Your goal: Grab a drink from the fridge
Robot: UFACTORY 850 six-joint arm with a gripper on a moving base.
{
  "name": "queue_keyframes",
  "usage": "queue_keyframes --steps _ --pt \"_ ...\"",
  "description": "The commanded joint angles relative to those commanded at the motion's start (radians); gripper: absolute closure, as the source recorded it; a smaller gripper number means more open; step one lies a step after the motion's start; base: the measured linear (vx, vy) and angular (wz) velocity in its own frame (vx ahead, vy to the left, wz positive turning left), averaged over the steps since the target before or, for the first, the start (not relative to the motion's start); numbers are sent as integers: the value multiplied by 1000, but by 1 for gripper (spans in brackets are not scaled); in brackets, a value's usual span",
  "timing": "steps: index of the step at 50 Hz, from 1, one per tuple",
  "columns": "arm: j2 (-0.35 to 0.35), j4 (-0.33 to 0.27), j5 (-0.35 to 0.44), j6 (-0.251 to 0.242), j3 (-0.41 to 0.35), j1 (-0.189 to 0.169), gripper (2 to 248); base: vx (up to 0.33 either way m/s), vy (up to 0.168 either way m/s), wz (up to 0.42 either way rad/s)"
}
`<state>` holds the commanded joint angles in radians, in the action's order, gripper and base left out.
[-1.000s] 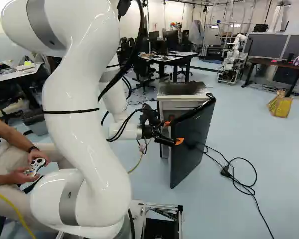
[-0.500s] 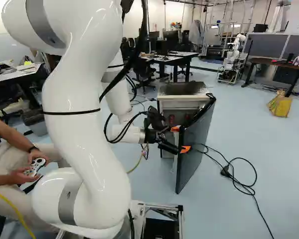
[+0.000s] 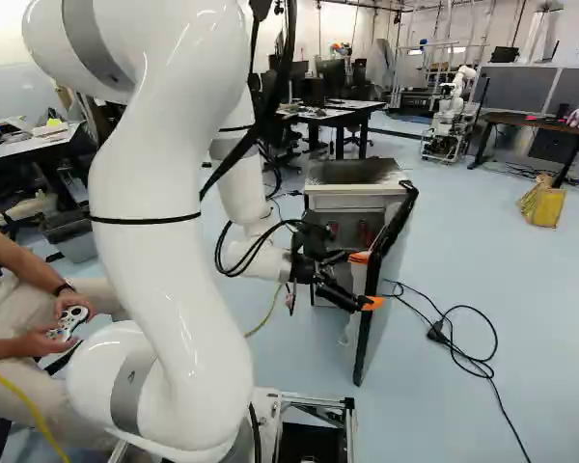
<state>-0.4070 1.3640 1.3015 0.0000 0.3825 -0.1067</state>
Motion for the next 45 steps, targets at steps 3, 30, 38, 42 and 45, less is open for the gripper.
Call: queue_keyframes --steps 3,30,38,42,45 --pt "-2 3 4 0 4 -14 3 0 0 0" --pt "-27 7 97 0 51 -143 3 0 0 0" --pt "-36 7 111 0 68 -181 3 0 0 0" --pt "-41 7 113 0 77 -200 3 0 0 0" --pt "-45 7 113 0 85 -215 3 0 0 0"
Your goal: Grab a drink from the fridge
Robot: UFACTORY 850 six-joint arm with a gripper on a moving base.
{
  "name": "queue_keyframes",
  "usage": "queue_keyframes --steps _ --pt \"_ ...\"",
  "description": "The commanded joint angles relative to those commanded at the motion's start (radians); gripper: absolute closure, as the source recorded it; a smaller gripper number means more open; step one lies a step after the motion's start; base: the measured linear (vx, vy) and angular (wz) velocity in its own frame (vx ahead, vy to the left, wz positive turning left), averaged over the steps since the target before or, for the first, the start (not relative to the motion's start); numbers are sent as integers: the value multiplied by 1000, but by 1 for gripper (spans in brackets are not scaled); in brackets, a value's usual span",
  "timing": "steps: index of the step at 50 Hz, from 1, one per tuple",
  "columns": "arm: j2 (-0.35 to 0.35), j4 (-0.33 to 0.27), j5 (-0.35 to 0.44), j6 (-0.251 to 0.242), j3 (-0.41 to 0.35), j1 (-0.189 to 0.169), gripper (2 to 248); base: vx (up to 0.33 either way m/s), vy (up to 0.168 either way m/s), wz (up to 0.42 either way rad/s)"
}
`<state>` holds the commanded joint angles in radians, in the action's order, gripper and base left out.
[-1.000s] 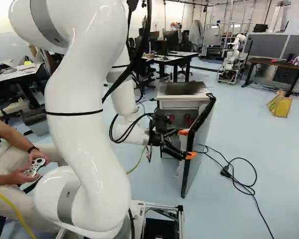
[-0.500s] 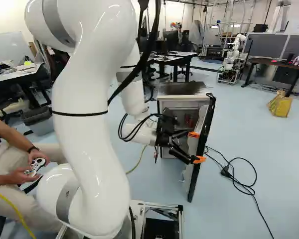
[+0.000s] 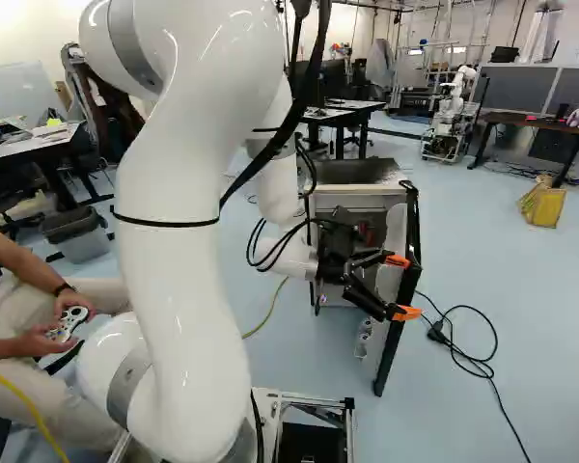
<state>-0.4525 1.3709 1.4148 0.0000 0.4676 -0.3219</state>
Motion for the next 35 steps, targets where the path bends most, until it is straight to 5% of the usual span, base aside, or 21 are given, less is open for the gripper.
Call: queue_keyframes --steps 35 --pt "-76 0 0 0 141 -150 3 0 0 0"
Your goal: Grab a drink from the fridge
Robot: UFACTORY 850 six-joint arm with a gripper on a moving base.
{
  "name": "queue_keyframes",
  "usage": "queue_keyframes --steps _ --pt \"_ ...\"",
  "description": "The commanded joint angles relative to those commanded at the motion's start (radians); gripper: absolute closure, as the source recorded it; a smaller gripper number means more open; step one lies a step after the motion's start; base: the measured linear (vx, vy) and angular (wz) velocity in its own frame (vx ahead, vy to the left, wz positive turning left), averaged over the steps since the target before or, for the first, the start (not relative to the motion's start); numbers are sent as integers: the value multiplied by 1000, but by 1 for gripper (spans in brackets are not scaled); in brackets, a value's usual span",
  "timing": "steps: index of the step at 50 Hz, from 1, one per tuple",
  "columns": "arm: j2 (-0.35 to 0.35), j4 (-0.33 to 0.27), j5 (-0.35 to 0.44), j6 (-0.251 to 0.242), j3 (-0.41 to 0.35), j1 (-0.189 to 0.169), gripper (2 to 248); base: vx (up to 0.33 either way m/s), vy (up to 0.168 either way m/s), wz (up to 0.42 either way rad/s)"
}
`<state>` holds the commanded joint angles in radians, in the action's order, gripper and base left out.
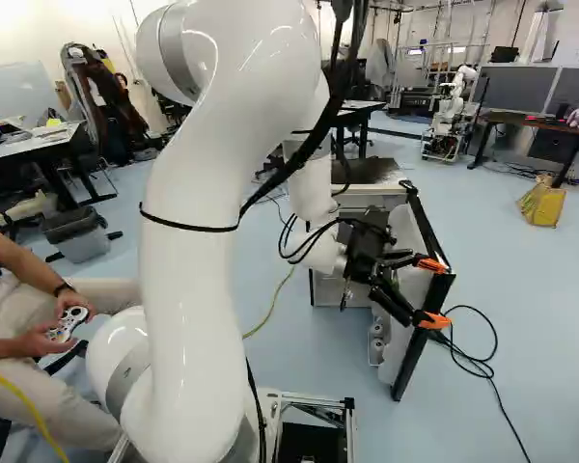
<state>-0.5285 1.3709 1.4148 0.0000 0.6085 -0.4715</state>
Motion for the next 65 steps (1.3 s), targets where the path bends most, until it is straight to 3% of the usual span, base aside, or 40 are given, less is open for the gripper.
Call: queue_keyframes --steps 14,21,65 --pt "3 -4 0 0 -5 -6 3 0 0 0" --pt "15 -38 0 0 -27 -2 3 0 0 0" --pt "163 -488 0 0 -265 88 3 0 0 0"
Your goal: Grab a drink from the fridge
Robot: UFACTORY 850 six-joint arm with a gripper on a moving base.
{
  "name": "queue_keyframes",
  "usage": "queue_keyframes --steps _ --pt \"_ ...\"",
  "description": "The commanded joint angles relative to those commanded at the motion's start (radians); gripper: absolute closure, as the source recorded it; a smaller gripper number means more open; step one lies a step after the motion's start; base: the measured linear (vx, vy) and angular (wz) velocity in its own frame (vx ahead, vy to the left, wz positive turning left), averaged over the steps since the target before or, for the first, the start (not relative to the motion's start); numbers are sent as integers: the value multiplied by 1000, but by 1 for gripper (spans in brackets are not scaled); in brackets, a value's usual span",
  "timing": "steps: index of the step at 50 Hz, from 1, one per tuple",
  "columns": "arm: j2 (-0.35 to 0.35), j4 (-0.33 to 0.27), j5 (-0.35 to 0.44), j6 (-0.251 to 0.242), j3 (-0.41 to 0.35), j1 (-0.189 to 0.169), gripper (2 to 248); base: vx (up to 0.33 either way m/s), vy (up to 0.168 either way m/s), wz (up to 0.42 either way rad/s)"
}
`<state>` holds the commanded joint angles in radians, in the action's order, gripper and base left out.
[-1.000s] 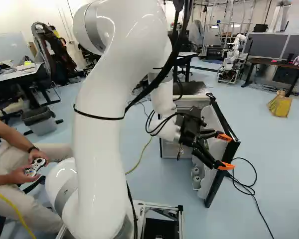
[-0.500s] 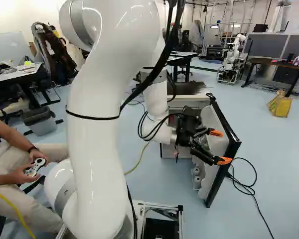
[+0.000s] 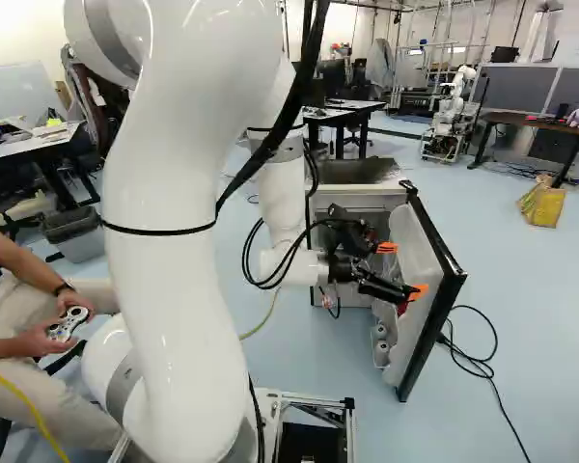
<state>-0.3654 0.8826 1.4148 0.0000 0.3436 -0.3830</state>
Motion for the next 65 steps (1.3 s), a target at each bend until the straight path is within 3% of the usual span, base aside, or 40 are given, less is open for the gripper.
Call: queue_keyframes --steps 11,36,65 --pt "23 -116 0 0 -33 18 3 0 0 0" --pt "21 -379 -8 0 -35 20 3 0 0 0" --pt "-147 -684 -26 0 100 -35 3 0 0 0"
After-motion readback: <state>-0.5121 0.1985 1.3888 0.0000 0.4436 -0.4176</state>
